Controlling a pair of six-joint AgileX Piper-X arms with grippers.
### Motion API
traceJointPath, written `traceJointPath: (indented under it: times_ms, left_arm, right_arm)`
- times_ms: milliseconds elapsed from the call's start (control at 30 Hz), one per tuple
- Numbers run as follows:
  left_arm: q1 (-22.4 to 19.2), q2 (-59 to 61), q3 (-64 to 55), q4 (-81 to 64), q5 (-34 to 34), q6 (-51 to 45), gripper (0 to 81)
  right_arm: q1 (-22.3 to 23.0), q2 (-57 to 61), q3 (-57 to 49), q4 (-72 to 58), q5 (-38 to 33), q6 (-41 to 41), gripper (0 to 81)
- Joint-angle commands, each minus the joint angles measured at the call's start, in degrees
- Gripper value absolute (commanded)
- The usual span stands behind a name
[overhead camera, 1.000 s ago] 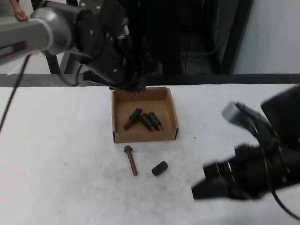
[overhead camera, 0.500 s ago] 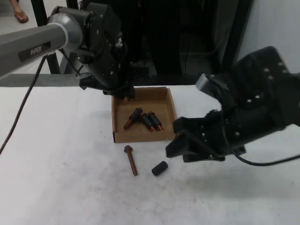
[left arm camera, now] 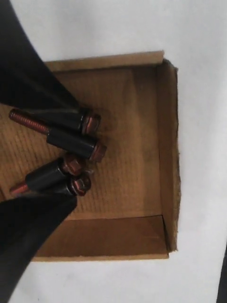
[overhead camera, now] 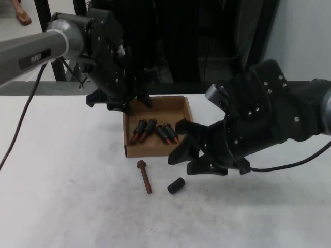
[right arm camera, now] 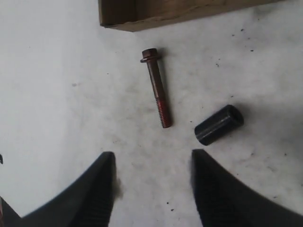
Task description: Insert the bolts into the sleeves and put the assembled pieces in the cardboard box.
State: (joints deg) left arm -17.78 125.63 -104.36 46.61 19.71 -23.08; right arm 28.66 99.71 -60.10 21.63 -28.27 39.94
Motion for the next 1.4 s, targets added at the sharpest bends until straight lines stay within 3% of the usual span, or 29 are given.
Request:
traceJointPath:
  times_ms: [0,233,400,733,867,1133,1367]
  left_arm:
    - [0.66,-0.89,-1.83,-3.13,4.48,-0.34,46.6]
    - [-0.02,-7.42,-0.85,-13.14,4.87,8.64,36.2]
    - [-1.47,-15.46,7.65,-24.39,4.38,10.37,35.1]
    - [-4.85,-34.59,38.95,-50.88,3.92,3.01,35.1]
    - [-4.84,-38.98,49.39,-55.94,7.48,0.01,35.1]
    - [-4.84,-44.09,60.15,-58.21,8.88,-1.42,35.1]
    - [-4.84,-44.87,62.89,-64.99,8.71,-4.35,35.1]
  right_arm:
    - [-0.23,0.71,-0.56,-0.53,0.17,1.69,46.5]
    - [-0.23,1.8,-0.56,-0.44,0.72,5.35,46.5]
    - [-0.23,1.8,-0.56,-0.44,2.66,7.71,46.5]
    - [-0.23,2.67,-0.56,-0.44,7.68,13.46,46.5]
    - [-0.23,4.14,-0.56,-0.44,7.36,16.43,46.5]
    - [0.41,5.1,-0.71,-0.94,7.91,18.06,40.4]
    - [1.11,7.77,-5.97,0.48,7.4,17.83,40.1]
